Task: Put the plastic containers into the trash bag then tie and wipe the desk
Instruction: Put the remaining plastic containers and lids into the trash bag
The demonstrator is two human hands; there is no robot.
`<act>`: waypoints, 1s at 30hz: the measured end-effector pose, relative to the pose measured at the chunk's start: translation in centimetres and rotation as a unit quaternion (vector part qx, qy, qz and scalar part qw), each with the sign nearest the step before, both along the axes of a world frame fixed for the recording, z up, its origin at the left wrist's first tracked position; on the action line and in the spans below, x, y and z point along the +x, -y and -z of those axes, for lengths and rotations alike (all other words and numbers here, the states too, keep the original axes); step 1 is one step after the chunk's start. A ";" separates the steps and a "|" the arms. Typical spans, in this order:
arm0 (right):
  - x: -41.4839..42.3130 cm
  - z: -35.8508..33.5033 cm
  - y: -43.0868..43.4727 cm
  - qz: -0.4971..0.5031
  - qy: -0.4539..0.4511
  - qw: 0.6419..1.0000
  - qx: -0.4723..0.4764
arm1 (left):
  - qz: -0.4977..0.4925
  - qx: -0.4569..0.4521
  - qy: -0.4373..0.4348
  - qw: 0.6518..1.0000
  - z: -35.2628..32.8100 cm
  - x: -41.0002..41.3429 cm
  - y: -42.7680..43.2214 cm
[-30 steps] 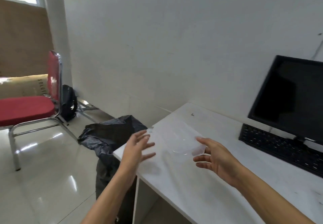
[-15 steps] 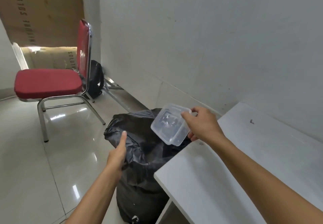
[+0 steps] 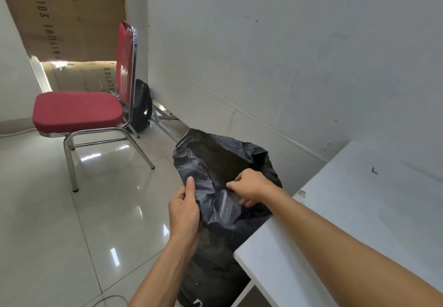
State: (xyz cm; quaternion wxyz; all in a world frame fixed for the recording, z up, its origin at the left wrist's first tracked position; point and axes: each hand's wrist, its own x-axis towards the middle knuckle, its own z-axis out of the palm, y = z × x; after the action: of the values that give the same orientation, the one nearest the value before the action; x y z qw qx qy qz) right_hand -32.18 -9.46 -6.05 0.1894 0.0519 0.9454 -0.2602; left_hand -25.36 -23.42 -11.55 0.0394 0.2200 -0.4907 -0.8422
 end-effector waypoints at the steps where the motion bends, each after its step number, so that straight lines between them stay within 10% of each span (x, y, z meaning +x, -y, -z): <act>1: 0.3 -0.1 -0.1 -0.004 -0.022 1.000 0.002 | -0.003 -0.001 0.002 1.000 -0.1 0.2 0.1; 16: 15.0 -8.7 -9.7 0.062 -0.251 0.957 -0.135 | 0.084 -0.125 0.017 0.988 -5.7 7.2 -1.8; 30: 34.0 -11.2 -22.4 0.171 -0.261 0.942 -0.124 | 0.175 -0.220 -0.114 0.953 -12.2 19.5 -16.4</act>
State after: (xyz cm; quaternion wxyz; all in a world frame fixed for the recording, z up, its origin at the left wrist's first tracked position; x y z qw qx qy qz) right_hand 1.87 12.97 5.12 -0.1063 0.1191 0.8986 -0.4087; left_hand -5.87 -7.03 0.70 -0.0057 0.0187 -0.6872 -0.7262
